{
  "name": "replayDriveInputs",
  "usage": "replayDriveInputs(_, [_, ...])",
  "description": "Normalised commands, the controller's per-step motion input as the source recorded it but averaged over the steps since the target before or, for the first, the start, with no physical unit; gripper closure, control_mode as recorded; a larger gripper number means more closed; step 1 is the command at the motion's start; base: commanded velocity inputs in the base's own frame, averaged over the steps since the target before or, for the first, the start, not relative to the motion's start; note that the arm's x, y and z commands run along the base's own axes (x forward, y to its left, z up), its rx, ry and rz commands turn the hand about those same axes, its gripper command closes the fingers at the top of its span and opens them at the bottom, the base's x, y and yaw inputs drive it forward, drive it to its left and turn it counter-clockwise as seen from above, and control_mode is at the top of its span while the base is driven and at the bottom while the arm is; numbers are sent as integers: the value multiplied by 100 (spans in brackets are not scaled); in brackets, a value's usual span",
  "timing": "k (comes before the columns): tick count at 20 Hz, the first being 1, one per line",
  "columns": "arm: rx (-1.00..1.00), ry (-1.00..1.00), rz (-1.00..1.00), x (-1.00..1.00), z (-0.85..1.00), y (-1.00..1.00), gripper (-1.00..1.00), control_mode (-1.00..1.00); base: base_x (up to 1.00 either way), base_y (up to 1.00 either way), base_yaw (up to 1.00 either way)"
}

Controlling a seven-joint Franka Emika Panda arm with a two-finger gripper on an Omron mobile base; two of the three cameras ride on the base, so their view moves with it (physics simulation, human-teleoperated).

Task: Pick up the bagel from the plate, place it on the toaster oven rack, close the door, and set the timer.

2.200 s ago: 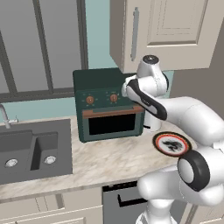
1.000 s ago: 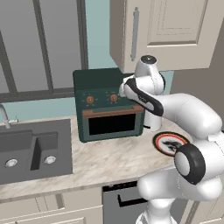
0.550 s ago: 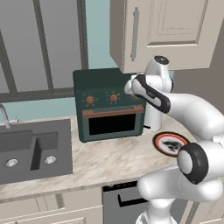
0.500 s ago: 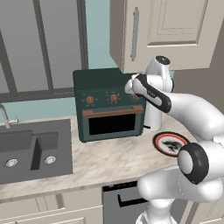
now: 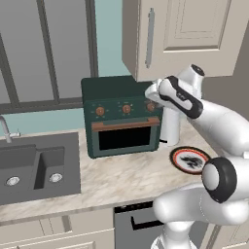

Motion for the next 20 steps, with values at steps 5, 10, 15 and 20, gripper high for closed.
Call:
replayDriveInputs(5, [22,2,0,0,-23,-89,100,-100,0,0,0])
replayDriveInputs(10, [18,1,0,0,-11,-61,100,-100,0,0,0])
replayDriveInputs(15, [9,-1,0,-28,9,-25,100,-100,0,0,0])
replayDriveInputs(20, [0,-12,0,-66,49,1,100,-100,0,0,0])
